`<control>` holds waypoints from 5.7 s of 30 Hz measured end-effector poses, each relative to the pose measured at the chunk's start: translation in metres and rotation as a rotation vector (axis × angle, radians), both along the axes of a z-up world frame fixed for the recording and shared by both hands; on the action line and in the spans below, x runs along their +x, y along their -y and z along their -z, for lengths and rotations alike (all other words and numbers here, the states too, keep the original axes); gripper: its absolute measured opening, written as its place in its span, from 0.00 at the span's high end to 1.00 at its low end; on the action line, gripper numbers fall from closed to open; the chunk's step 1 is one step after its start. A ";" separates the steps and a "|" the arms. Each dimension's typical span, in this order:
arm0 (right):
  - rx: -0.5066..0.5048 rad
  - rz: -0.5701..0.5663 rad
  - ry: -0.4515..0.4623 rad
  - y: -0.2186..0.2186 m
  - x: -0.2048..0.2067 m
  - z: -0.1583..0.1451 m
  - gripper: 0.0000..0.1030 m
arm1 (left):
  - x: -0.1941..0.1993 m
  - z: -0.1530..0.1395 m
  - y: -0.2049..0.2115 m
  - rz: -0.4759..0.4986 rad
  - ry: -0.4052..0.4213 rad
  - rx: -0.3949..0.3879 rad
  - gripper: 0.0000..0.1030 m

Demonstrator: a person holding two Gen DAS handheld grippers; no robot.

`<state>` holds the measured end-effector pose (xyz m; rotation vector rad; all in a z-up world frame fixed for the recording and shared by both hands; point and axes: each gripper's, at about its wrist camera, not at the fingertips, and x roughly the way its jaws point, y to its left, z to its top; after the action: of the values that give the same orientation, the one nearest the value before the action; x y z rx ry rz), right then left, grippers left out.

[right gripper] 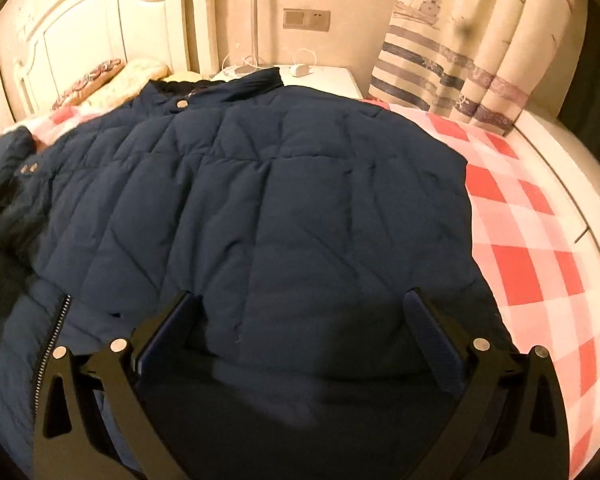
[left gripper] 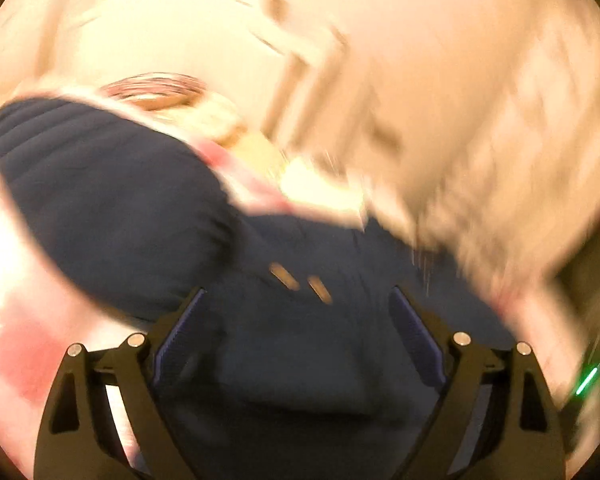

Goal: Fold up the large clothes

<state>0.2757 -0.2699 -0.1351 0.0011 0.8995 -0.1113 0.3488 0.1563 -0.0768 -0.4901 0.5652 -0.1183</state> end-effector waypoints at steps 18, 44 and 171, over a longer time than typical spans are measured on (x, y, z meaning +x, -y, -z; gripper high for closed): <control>0.033 -0.001 0.003 0.005 0.000 0.000 0.04 | 0.080 0.017 -0.256 -0.357 -0.143 -0.314 0.94; 0.070 0.001 0.017 0.003 -0.002 0.001 0.04 | -0.013 0.022 0.239 0.694 -0.116 0.358 0.26; -0.016 -0.032 0.098 -0.018 0.021 -0.014 0.57 | 0.128 0.032 0.101 0.194 -0.339 0.406 0.02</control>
<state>0.2962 -0.2524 -0.1213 -0.0226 0.7999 -0.0875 0.4773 0.0557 -0.1089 -0.0561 0.9446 -0.1021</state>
